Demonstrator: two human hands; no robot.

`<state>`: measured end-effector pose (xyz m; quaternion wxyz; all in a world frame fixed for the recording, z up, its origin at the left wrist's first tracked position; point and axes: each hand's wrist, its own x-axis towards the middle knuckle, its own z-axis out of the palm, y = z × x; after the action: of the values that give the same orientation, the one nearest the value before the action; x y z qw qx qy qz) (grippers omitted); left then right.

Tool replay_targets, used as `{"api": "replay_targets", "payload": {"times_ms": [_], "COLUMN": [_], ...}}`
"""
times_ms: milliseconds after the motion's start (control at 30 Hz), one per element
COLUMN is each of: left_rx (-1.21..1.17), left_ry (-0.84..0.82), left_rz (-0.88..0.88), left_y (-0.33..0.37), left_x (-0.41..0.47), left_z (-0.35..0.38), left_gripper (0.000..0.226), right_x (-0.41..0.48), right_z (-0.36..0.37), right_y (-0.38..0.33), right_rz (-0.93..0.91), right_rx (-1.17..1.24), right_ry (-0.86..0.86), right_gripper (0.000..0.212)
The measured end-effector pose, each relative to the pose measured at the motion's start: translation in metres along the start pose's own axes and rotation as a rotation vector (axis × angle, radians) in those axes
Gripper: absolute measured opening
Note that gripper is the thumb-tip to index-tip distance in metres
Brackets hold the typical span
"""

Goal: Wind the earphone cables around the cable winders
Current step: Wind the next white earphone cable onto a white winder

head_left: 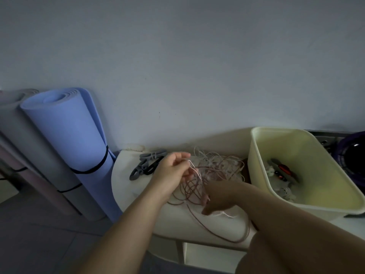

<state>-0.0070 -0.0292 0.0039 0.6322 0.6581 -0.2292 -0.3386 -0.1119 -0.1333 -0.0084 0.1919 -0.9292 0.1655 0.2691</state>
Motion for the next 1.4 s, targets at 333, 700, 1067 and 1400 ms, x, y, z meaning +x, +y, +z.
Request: {"api": "replay_targets", "payload": {"times_ms": [333,700,1067,1400], "left_rx": [-0.401,0.129,0.263,0.448], "left_ry": [0.102,0.052,-0.172,-0.359], "left_rz": [-0.101,0.090,0.293,0.225], "left_y": [0.052,0.137,0.238,0.234], "left_x": [0.008,0.015,-0.007,-0.004], "left_z": [-0.007,0.016,0.041,0.041], "left_gripper": [0.018,0.023,0.036,0.021], "right_x": [-0.026,-0.098,-0.151,-0.150], "right_z": [-0.044,-0.167,-0.252,-0.265], "right_y": [0.016,-0.018,-0.051,-0.068], "right_rz": [0.061,-0.052,-0.208,-0.350], "right_rx": [1.220,1.034,0.942,0.588], "right_ry": [0.707,0.800,1.093,1.218], "right_gripper": [0.044,0.049,0.055,0.012]}}
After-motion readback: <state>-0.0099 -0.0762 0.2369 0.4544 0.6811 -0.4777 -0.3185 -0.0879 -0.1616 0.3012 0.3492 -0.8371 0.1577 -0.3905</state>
